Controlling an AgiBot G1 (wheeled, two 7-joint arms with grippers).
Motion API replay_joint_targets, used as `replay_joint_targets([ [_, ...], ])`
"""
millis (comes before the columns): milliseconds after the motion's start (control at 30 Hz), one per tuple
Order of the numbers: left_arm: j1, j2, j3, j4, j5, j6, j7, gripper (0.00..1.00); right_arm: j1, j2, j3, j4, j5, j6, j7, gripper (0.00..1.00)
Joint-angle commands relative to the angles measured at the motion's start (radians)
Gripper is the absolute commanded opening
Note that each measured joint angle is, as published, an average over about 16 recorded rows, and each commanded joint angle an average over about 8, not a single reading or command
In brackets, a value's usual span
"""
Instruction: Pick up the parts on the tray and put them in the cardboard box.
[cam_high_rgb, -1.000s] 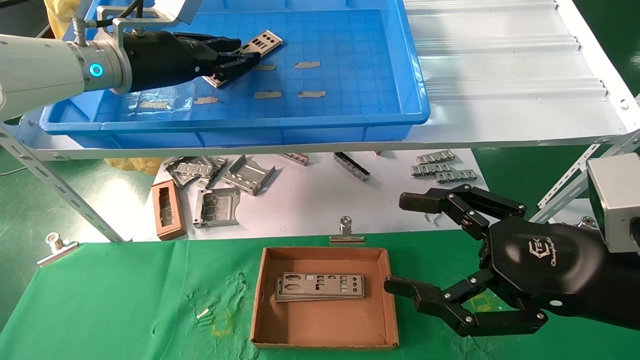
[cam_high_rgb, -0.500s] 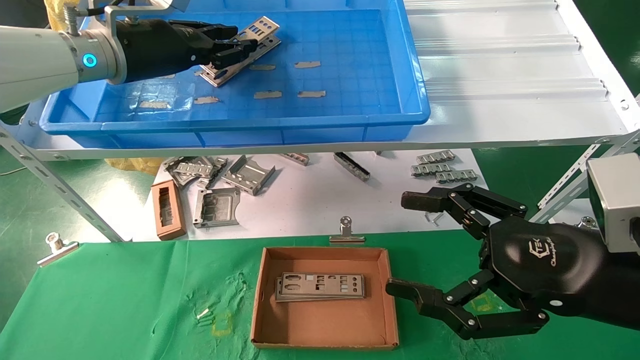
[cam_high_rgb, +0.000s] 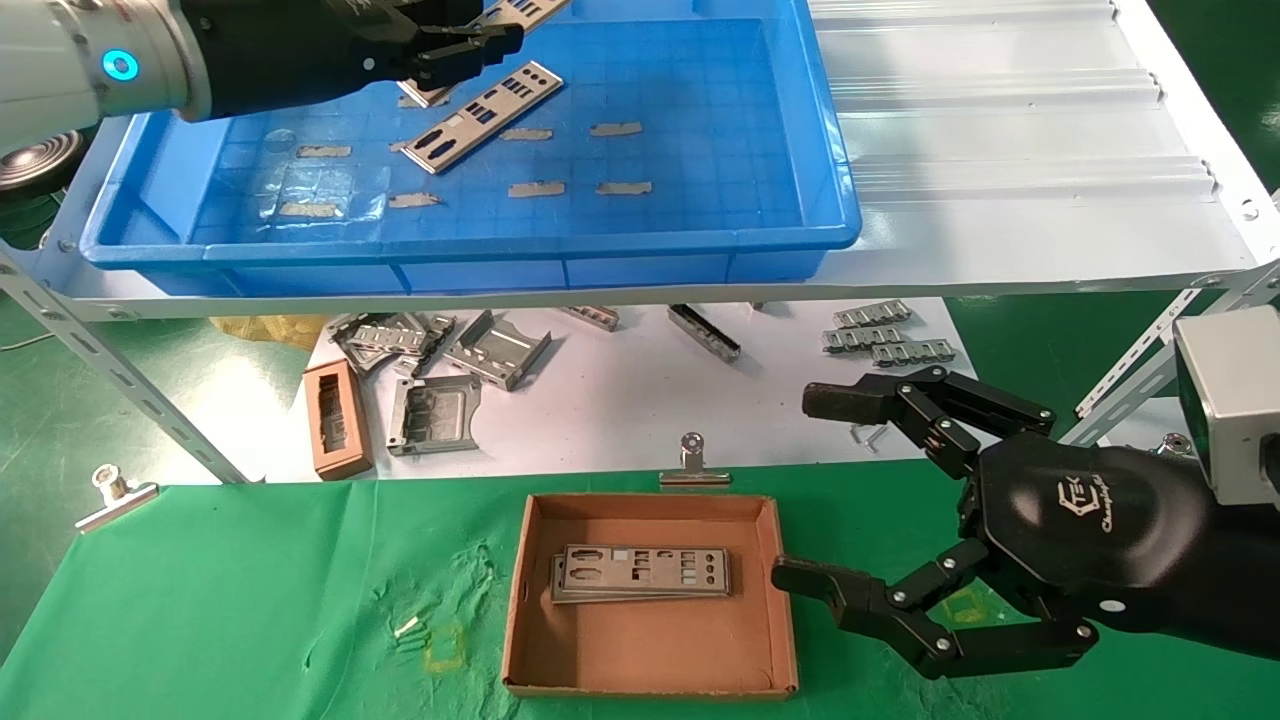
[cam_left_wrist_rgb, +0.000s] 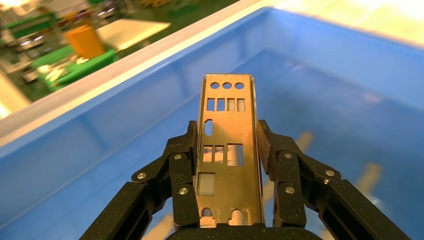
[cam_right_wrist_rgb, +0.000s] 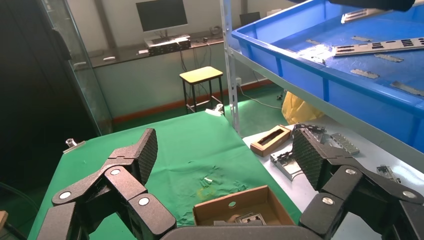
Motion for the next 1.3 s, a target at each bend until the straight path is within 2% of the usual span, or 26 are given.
replay_joint_targets([
  [33,-0.006,-0.012,-0.003,-0.006,-0.005,0.047,0.003,0.00,0.000,0.000,0.000,0.000,0.000,0.000,0.000,1.00],
  [333,-0.011,-0.081,-0.023,-0.048,-0.046,0.406,0.045,0.00,0.000,0.000,0.000,0.000,0.000,0.000,0.000,1.00],
  [467,0.004,-0.109,-0.018,-0.093,-0.063,0.494,0.053,0.00,0.000,0.000,0.000,0.000,0.000,0.000,0.000,1.00],
  [667,0.093,-0.169,0.053,-0.310,-0.123,0.512,0.022,0.00,0.000,0.000,0.000,0.000,0.000,0.000,0.000,1.00],
  [867,0.222,-0.302,0.197,-0.680,-0.304,0.508,-0.062,0.00,0.000,0.000,0.000,0.000,0.000,0.000,0.000,1.00],
  [967,0.263,-0.351,0.271,-0.789,-0.379,0.499,-0.092,0.00,0.000,0.000,0.000,0.000,0.000,0.000,0.000,1.00],
  [1100,0.308,-0.342,0.348,-0.786,-0.403,0.475,-0.094,0.00,0.000,0.000,0.000,0.000,0.000,0.000,0.000,1.00],
  [1300,0.399,-0.233,0.421,-0.661,-0.337,0.394,-0.015,0.00,0.000,0.000,0.000,0.000,0.000,0.000,0.000,1.00],
])
